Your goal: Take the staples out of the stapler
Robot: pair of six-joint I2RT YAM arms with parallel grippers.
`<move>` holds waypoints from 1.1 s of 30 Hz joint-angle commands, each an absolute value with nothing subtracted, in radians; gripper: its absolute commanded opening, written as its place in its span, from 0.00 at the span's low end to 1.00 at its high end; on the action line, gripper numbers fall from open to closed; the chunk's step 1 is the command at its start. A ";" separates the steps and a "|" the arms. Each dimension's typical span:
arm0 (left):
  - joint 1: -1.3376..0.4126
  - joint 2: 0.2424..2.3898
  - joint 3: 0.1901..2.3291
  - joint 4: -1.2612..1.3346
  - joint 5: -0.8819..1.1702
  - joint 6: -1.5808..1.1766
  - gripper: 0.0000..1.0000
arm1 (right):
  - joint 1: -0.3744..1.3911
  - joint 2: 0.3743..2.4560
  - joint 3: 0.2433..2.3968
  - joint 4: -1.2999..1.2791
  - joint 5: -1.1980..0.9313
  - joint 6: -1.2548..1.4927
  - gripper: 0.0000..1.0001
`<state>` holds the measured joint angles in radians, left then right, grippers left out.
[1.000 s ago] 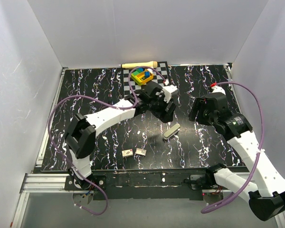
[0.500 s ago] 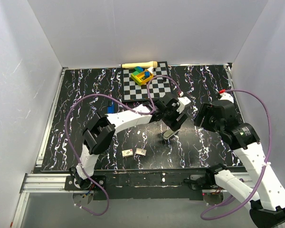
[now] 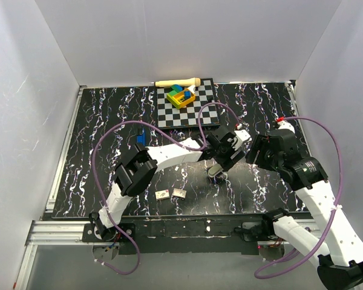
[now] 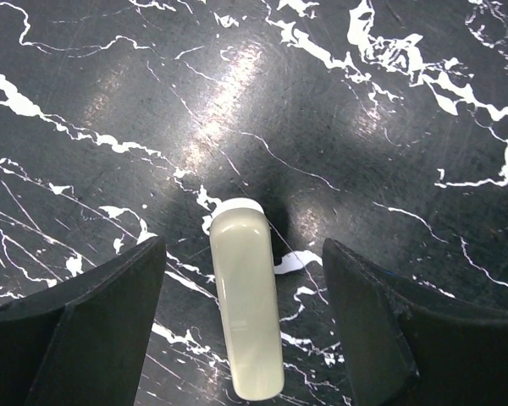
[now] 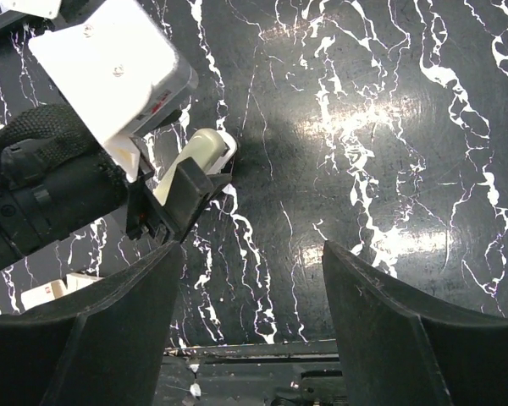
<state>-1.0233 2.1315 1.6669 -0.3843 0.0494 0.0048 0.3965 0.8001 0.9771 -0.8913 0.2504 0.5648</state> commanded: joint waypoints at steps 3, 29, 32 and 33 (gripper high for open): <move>-1.037 2.141 1.717 -0.370 -0.020 0.041 0.73 | 0.390 0.795 0.965 -0.856 0.230 0.572 0.75; -1.037 2.189 1.723 -0.423 -0.037 0.041 0.53 | 0.387 0.811 0.953 -0.827 0.175 0.569 0.75; -1.037 2.201 1.733 -0.437 -0.029 0.040 0.52 | 0.387 0.811 0.950 -0.825 0.170 0.574 0.75; -1.037 2.203 1.732 -0.440 -0.029 0.038 0.51 | 0.388 0.811 0.948 -0.825 0.170 0.572 0.74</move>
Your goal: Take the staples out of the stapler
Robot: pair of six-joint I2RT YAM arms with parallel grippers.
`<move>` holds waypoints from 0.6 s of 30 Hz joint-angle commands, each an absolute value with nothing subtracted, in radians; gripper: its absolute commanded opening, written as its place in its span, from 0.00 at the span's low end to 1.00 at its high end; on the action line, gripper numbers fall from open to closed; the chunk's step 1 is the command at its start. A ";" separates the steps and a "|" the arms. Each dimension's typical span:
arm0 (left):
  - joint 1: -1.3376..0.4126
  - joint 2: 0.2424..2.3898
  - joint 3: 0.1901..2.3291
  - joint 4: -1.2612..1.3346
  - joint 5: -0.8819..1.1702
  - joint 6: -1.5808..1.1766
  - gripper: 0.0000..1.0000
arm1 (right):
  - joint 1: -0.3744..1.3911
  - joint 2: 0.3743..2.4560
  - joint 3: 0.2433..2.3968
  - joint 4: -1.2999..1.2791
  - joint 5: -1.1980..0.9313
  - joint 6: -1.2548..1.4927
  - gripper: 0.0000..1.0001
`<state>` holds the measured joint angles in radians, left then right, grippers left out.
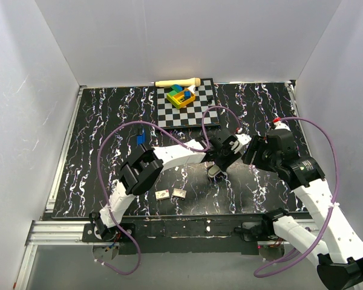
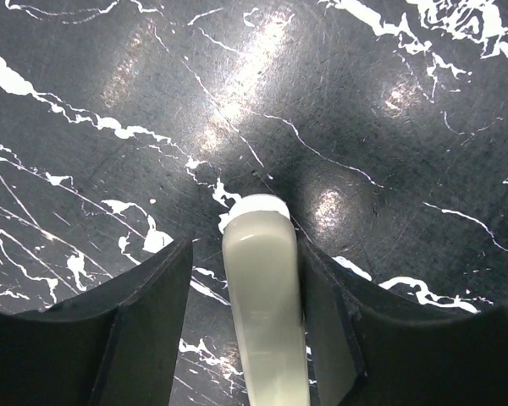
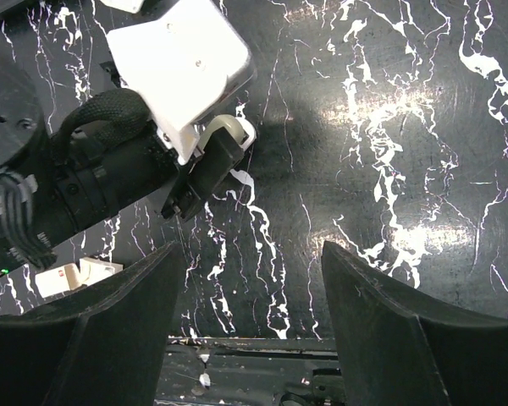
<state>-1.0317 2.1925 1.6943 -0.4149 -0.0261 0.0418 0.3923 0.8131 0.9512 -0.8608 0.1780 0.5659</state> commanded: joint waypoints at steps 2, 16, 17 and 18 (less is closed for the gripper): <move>-1.035 2.206 1.733 -0.443 -0.023 0.035 0.48 | 0.387 0.810 0.946 -0.825 0.169 0.575 0.74; -1.035 2.132 1.704 -0.459 -0.020 0.023 0.00 | 0.387 0.810 0.931 -0.813 0.149 0.574 0.74; -1.035 2.117 1.692 -0.459 -0.018 0.023 0.00 | 0.387 0.811 0.933 -0.813 0.149 0.571 0.74; -1.035 2.094 1.680 -0.457 -0.015 0.028 0.00 | 0.387 0.811 0.934 -0.813 0.147 0.566 0.74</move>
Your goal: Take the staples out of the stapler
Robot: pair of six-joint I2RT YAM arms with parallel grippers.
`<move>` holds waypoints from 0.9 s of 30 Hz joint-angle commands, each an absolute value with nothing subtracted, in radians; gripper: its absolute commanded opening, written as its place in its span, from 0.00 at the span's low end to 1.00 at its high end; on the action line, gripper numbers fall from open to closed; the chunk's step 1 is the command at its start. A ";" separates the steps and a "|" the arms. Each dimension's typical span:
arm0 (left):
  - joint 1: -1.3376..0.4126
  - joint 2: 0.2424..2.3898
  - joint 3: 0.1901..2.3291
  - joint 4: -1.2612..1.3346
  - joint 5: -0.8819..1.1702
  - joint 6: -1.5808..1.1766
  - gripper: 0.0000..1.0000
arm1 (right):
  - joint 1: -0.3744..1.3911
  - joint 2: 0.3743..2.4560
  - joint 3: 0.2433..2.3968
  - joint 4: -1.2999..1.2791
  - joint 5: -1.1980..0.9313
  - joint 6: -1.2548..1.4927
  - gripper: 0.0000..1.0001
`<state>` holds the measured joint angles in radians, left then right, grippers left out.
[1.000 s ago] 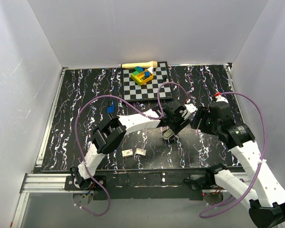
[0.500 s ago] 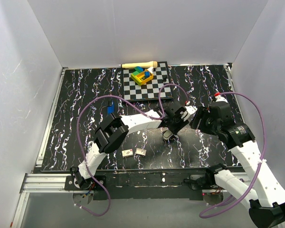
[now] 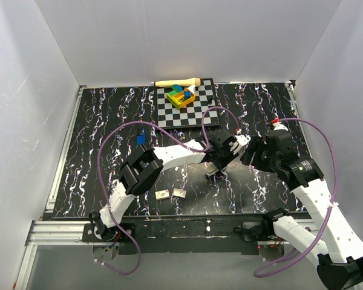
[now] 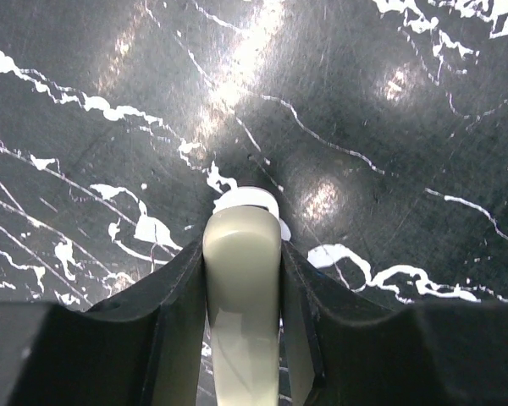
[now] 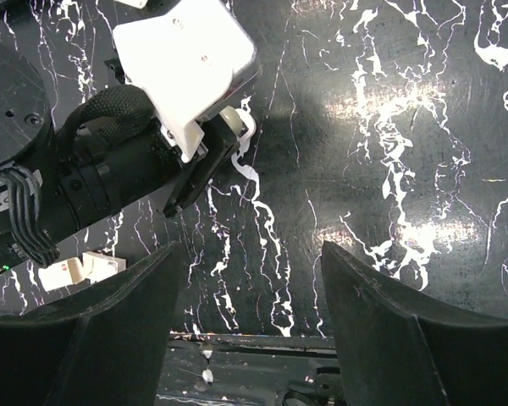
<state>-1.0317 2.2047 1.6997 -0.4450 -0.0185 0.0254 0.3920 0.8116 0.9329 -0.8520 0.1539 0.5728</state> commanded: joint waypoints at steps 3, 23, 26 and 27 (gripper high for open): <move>-1.035 2.016 1.637 -0.446 -0.003 0.035 0.00 | 0.387 0.818 0.948 -0.810 0.137 0.545 0.73; -0.904 1.450 1.316 -0.443 0.555 0.063 0.00 | 0.390 0.781 1.031 -0.630 -0.464 0.350 0.54; -0.890 1.382 1.293 -0.460 0.649 0.072 0.00 | 0.394 0.808 1.072 -0.627 -0.567 0.330 0.50; -0.888 1.367 1.286 -0.465 0.687 0.077 0.00 | 0.400 0.818 1.084 -0.626 -0.601 0.324 0.50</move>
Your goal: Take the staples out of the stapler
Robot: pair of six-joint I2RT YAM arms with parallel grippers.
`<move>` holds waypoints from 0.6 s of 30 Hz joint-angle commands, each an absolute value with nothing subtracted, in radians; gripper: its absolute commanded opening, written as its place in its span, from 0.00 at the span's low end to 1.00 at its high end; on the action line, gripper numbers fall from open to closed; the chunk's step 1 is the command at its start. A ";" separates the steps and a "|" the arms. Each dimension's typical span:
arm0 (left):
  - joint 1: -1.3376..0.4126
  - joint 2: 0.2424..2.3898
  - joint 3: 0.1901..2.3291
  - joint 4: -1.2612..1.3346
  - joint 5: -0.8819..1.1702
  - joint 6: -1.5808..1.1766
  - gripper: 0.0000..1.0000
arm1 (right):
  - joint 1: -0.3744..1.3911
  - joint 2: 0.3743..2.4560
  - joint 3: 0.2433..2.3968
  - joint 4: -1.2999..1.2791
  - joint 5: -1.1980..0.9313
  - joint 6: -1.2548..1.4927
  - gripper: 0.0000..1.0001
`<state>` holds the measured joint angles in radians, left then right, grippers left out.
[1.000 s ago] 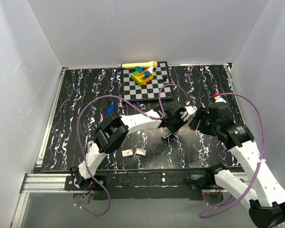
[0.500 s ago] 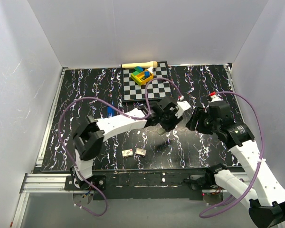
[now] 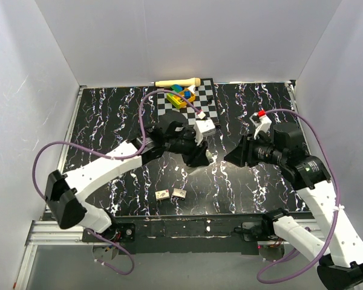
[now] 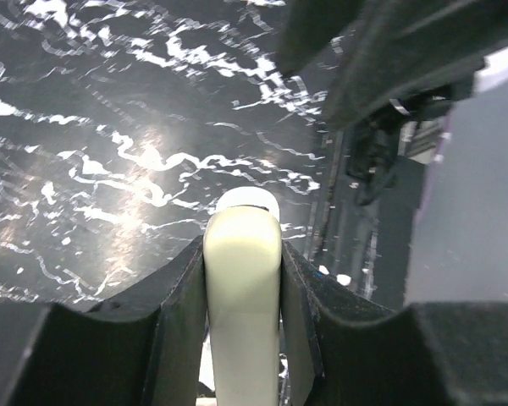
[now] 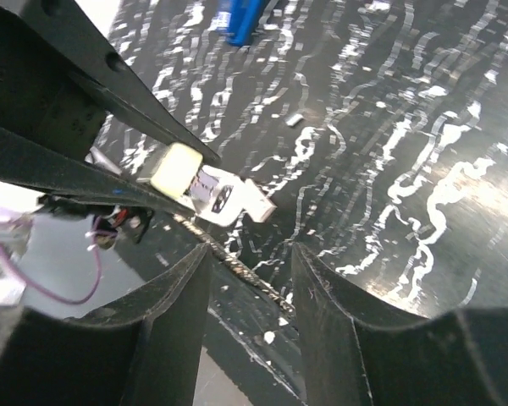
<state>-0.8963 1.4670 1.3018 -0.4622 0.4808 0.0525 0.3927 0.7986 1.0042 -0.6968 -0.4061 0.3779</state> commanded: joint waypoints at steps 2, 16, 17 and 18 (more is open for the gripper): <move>-0.887 1.335 1.270 -0.466 0.747 0.080 0.00 | 0.414 0.836 1.103 -0.615 -0.650 0.316 0.50; -0.885 1.226 1.209 -0.446 0.965 0.078 0.00 | 0.549 0.884 1.189 -0.595 -0.831 0.232 0.51; -0.885 1.226 1.209 -0.445 0.972 0.080 0.00 | 0.561 0.884 1.190 -0.598 -0.833 0.223 0.51; -0.884 1.224 1.207 -0.442 0.976 0.080 0.00 | 0.571 0.885 1.192 -0.607 -0.831 0.215 0.51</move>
